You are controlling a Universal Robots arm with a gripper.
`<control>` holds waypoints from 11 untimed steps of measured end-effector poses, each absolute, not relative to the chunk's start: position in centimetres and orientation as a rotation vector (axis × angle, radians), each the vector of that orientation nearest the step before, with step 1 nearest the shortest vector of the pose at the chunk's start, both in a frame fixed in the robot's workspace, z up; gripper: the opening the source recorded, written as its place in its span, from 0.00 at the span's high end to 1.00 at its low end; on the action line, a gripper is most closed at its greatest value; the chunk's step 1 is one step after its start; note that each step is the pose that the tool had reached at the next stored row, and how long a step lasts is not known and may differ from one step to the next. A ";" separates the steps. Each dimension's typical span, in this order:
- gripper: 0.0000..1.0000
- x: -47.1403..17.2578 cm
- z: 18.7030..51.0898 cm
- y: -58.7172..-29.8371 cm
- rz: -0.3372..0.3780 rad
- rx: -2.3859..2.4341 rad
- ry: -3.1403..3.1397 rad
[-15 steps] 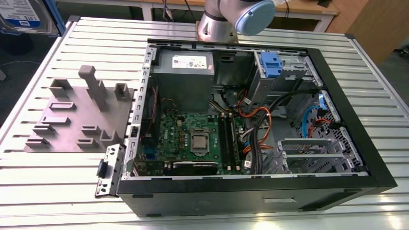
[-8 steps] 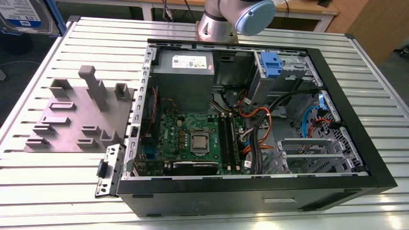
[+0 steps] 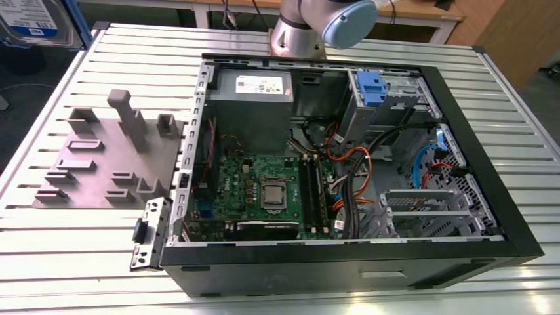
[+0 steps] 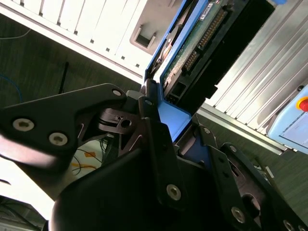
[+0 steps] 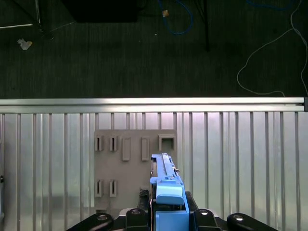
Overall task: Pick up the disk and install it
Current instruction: 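Pick up the disk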
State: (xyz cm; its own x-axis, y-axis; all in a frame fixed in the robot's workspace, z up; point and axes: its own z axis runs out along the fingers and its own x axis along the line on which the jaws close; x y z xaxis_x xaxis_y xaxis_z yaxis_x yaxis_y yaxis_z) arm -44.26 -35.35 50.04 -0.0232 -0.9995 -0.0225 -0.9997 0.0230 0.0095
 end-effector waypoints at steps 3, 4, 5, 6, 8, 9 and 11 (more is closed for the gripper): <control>0.64 -44.2 50.0 -35.4 0.035 -2.189 2.240; 0.64 -44.2 50.0 -35.4 0.035 -2.189 2.240; 0.64 -44.2 50.0 -35.4 0.035 -2.189 2.240; 0.64 -44.1 50.0 -35.4 0.035 -2.189 2.240; 0.64 -44.1 50.0 -35.4 0.035 -2.189 2.240; 0.64 -44.1 50.0 -35.4 0.035 -2.189 2.240; 0.64 -44.0 50.0 -35.4 0.035 -2.189 2.240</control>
State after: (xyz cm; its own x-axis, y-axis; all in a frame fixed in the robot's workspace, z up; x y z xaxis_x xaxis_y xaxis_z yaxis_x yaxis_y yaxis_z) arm -44.03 -35.35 50.04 -0.0232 -0.9995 -0.0226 -0.9997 0.0230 0.0094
